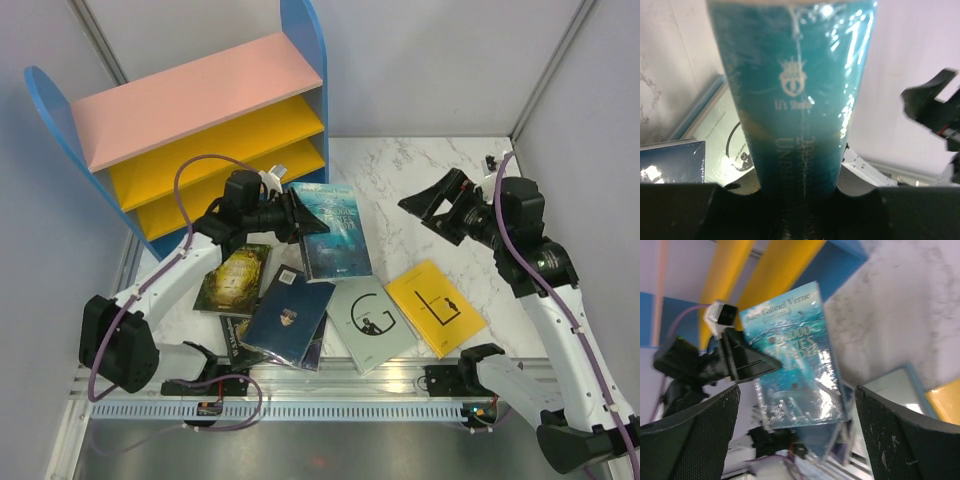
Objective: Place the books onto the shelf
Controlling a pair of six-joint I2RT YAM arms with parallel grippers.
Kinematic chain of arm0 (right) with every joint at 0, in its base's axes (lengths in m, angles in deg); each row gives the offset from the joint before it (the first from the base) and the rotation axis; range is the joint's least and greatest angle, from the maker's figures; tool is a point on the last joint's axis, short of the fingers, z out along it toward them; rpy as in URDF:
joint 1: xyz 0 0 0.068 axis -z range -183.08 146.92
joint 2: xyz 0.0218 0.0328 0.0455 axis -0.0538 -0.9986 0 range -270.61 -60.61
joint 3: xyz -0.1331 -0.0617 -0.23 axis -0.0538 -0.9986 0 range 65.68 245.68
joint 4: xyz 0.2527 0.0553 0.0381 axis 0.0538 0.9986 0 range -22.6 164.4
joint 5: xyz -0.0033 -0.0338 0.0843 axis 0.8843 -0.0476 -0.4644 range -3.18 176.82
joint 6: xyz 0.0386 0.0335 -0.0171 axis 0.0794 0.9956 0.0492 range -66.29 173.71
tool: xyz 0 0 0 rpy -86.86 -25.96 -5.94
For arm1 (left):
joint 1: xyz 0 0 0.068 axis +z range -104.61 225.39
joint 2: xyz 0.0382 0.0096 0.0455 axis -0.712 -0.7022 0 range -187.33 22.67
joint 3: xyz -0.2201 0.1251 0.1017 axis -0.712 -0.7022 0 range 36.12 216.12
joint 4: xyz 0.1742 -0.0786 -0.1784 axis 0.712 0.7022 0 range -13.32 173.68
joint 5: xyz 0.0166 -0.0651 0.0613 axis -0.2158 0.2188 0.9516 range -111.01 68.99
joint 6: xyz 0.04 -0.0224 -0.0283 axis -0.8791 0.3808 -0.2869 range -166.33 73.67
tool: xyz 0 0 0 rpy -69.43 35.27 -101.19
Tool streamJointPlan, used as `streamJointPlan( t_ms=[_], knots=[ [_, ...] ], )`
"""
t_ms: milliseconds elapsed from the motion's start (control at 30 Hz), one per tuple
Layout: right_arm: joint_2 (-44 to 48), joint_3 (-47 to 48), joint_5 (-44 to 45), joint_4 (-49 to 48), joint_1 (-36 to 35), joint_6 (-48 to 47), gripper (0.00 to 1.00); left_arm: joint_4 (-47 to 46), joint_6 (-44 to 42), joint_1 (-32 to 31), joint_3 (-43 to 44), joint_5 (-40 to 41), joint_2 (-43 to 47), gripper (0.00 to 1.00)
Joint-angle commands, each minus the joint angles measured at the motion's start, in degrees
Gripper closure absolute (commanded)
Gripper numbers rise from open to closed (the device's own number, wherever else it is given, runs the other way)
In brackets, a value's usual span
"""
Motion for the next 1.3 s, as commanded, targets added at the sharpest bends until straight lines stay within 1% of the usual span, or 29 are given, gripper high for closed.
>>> streamJointPlan(
  t_ms=[0,67,133,200,233,267,467,633,800,833,900,967,1067,1167,1200,1267],
  knots=[
    [3.05,-8.13,-12.68,-15.87,0.01,15.22,0.02,-5.25,4.26,2.56,3.90,-4.49,5.89,0.98],
    [4.64,-12.96,-14.97,-22.90,0.00,18.95,0.02,-6.58,7.85,3.01,4.86,-4.32,6.59,0.98],
    [5.70,-14.48,-15.94,-25.13,-0.26,21.33,0.02,-8.16,9.80,3.36,6.71,-3.61,6.86,0.98],
    [5.62,-16.32,-16.12,-28.73,-2.10,22.91,0.02,-10.70,13.75,3.71,7.33,-3.17,7.12,0.98],
    [5.53,-16.59,-15.95,-29.26,-2.71,23.53,0.02,-13.68,15.07,3.71,7.42,-3.08,7.03,0.98],
    [5.36,-16.94,-15.08,-29.53,-4.02,23.53,0.02,-14.58,17.26,3.80,7.68,-3.00,7.21,0.98],
    [6.32,-19.57,-12.17,-31.90,-6.49,26.60,0.02,-20.90,23.25,3.97,6.90,-1.77,8.35,0.98],
    [7.38,-21.34,-10.41,-33.22,-7.46,28.01,0.02,-20.91,23.26,3.97,5.49,-1.76,9.23,0.98],
    [6.23,-21.43,-9.97,-35.67,-7.73,29.07,0.02,-20.91,23.26,3.89,3.82,-1.76,10.02,0.98],
    [6.06,-21.43,-9.88,-37.51,-7.99,29.59,0.02,-29.09,29.35,3.89,3.55,-0.37,10.37,0.98],
    [5.27,-21.34,-9.62,-39.11,-8.34,30.82,0.02,-31.36,30.20,3.80,2.15,0.34,10.64,0.98],
    [4.31,-21.07,-9.09,-42.70,-8.96,31.62,0.02,-34.17,32.39,3.62,0.49,1.48,10.73,0.98],
    [2.81,-21.51,-8.65,-47.62,-9.92,33.99,0.05,-35.94,33.28,2.66,0.56,2.80,10.03,0.98],
    [1.41,-20.55,-7.51,-50.97,-10.54,35.31,0.16,-35.94,33.01,1.52,1.09,3.25,9.67,0.98],
    [0.96,-20.03,-7.33,-51.58,-10.63,35.66,0.24,-35.68,32.58,1.08,1.18,3.94,9.76,0.98],
    [-0.52,-18.00,-7.33,-52.64,-10.98,35.75,0.30,-35.24,32.14,0.81,0.83,5.00,9.85,0.98]
  ],
)
